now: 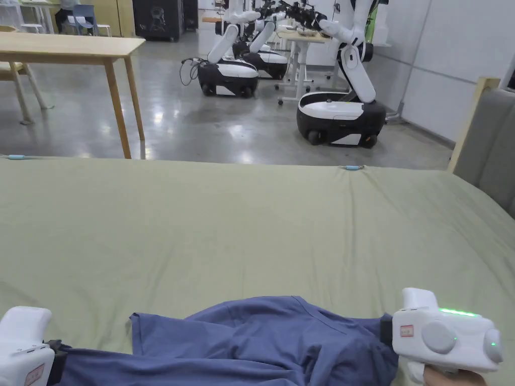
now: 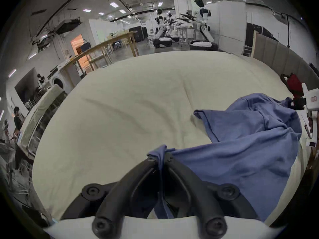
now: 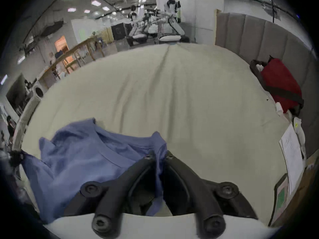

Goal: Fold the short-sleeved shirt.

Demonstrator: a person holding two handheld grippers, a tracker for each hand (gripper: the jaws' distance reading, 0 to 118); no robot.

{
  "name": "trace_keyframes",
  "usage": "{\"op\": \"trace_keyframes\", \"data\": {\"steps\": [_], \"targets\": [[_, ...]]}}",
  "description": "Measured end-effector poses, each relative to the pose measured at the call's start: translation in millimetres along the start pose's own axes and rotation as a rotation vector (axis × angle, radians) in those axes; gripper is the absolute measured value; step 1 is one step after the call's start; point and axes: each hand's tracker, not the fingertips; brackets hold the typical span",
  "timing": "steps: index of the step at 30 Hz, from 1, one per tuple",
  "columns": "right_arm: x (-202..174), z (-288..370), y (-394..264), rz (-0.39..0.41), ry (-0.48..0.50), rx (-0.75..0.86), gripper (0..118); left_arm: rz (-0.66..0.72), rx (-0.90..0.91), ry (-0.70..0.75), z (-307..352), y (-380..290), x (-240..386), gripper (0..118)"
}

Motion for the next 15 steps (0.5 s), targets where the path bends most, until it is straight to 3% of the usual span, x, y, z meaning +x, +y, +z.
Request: {"op": "trace_keyframes", "data": {"steps": [3, 7, 10, 15], "targets": [[2, 48, 23, 0.006, 0.055, 0.110, 7, -0.026, 0.039, 0.019, 17, 13, -9, 0], [-15, 127, 62, 0.139, 0.069, 0.293, 7, -0.061, 0.162, 0.092, 57, 52, -24, 0], [-24, 180, 92, 0.165, 0.105, 0.400, 7, -0.039, 0.259, 0.129, 92, 87, -37, 0], [-39, 248, 142, 0.224, 0.045, 0.588, 7, -0.041, 0.419, 0.224, 146, 148, -55, 0]]}}
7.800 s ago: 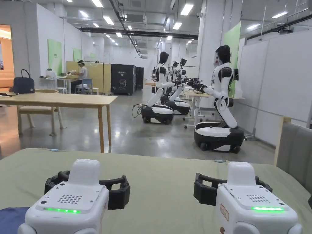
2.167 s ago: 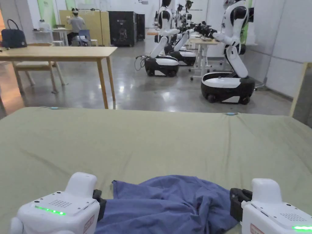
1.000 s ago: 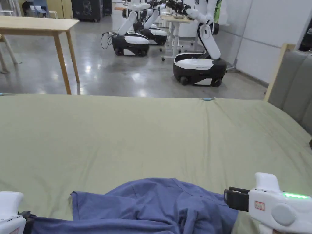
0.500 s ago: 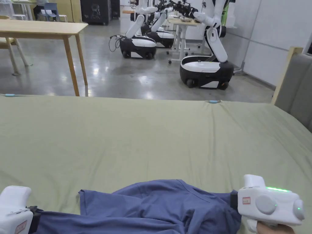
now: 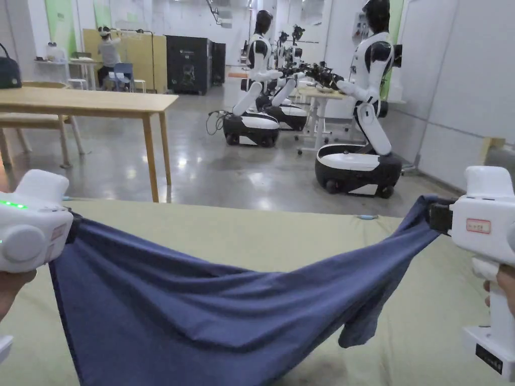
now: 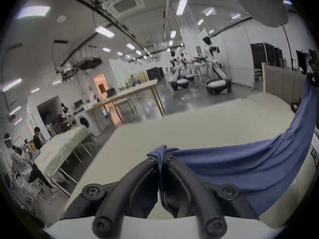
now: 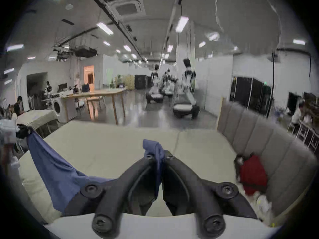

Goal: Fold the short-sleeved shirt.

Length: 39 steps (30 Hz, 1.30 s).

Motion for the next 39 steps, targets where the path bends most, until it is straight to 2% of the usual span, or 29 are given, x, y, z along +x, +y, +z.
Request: {"op": "trace_keyframes", "data": {"steps": [2, 5, 9, 12, 16, 22, 24, 27, 33, 34, 39], "targets": [[2, 6, 26, 0.022, -0.046, 0.071, 7, 0.032, 0.053, 0.011, 3, 26, -9, 0], [14, 8, 63, -0.010, -0.078, 0.155, 7, 0.111, 0.103, -0.002, 1, 66, -22, 0], [26, 6, 102, -0.036, -0.122, 0.251, 7, 0.099, 0.161, 0.048, -12, 111, -22, 0], [27, -1, 122, -0.011, -0.140, 0.278, 7, 0.120, 0.193, 0.051, -20, 141, -21, 0], [30, -24, 122, -0.016, -0.141, 0.267, 7, 0.160, 0.180, 0.040, -45, 155, -14, 0], [28, -66, 46, -0.024, -0.147, 0.168, 7, 0.180, 0.080, 0.021, -89, 88, 13, 0], [25, -68, 20, -0.013, -0.158, 0.170, 7, 0.192, 0.069, 0.028, -95, 67, 20, 0], [29, -57, -5, -0.040, -0.146, 0.163, 7, 0.223, 0.042, -0.017, -90, 46, 23, 0], [38, 3, -60, -0.011, -0.118, 0.084, 7, 0.217, 0.010, -0.142, -21, -10, 19, 0], [38, 14, -76, 0.028, -0.114, 0.036, 7, 0.220, 0.007, -0.140, -8, -28, 19, 0], [38, 62, -181, 0.087, -0.076, -0.148, 7, 0.212, -0.160, -0.232, 49, -130, 27, 2]]}}
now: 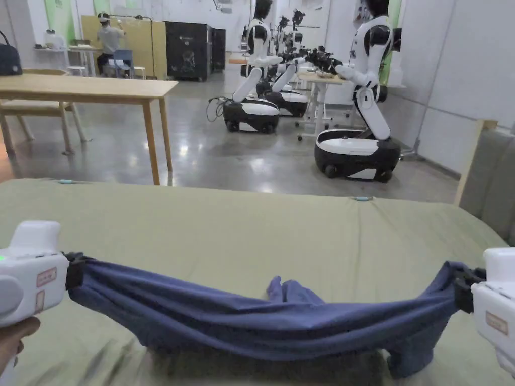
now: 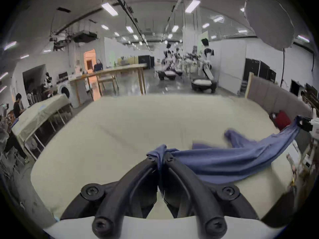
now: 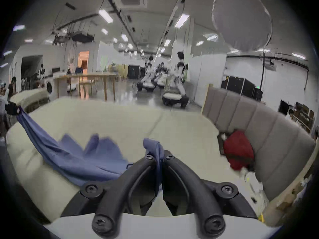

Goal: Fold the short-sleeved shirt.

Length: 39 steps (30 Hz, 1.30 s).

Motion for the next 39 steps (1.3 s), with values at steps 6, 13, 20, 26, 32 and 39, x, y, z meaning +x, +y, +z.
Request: {"op": "trace_keyframes", "data": {"steps": [6, 13, 20, 26, 32, 39], "targets": [[-6, 11, -135, -0.042, 0.028, -0.239, 7, 0.003, -0.256, 0.017, 11, -128, -5, 2], [-16, 38, -112, -0.141, 0.178, -0.179, 118, -0.132, -0.042, 0.079, 59, -120, 28, 117], [-112, 78, -30, -0.044, 0.224, 0.062, 117, -0.117, 0.125, -0.055, 94, -90, 113, 117], [-152, 70, -37, -0.007, 0.117, 0.098, 1, -0.181, 0.090, 0.008, 61, -99, 111, 0], [-155, 64, -39, -0.059, 0.191, 0.067, 1, -0.044, 0.002, 0.026, 62, -106, 45, 0], [-169, 44, -50, -0.095, 0.246, 0.005, 1, 0.087, -0.078, 0.062, 60, -130, -19, 45]]}}
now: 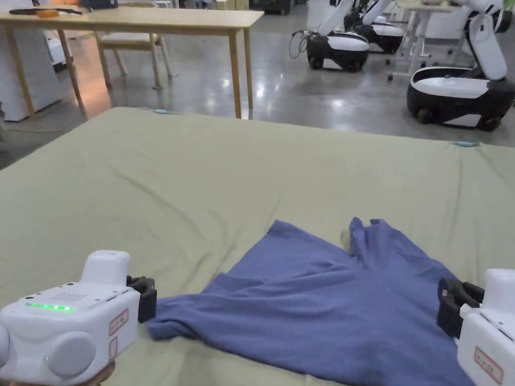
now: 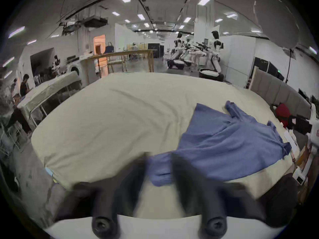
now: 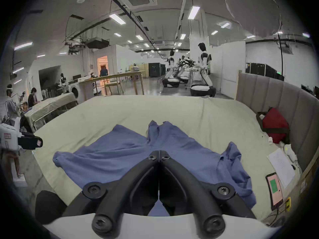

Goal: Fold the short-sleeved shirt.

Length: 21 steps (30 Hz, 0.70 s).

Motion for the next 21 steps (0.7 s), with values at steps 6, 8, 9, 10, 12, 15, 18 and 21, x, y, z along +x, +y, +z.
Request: {"op": "trace_keyframes", "data": {"steps": [6, 8, 9, 10, 12, 15, 18, 21], "targets": [[-5, -28, -5, 0.019, 0.012, -0.056, 1, 0.082, -0.096, -0.026, -45, -27, -2, 117], [-4, -36, -5, 0.021, 0.009, -0.069, 1, 0.072, -0.122, -0.007, -88, -12, -53, 117], [-3, -40, -5, 0.023, 0.008, -0.075, 1, 0.056, -0.141, -0.003, -105, -13, -57, 115], [-3, -44, -4, 0.025, 0.005, -0.083, 1, 0.045, -0.158, -0.011, -122, -13, -60, 112], [1, -51, -3, 0.025, -0.002, -0.096, 1, 0.028, -0.186, -0.003, -91, -1, -6, 103], [12, -66, 0, 0.031, -0.016, -0.125, 1, 0.026, -0.269, -0.028, -121, -8, -10, 13], [36, -93, 11, 0.034, -0.039, -0.185, 4, 0.031, -0.234, -0.038, -116, -7, -3, 0], [67, -137, 31, 0.058, -0.065, -0.219, 26, -0.089, -0.185, 0.003, -96, -5, 15, 0]]}}
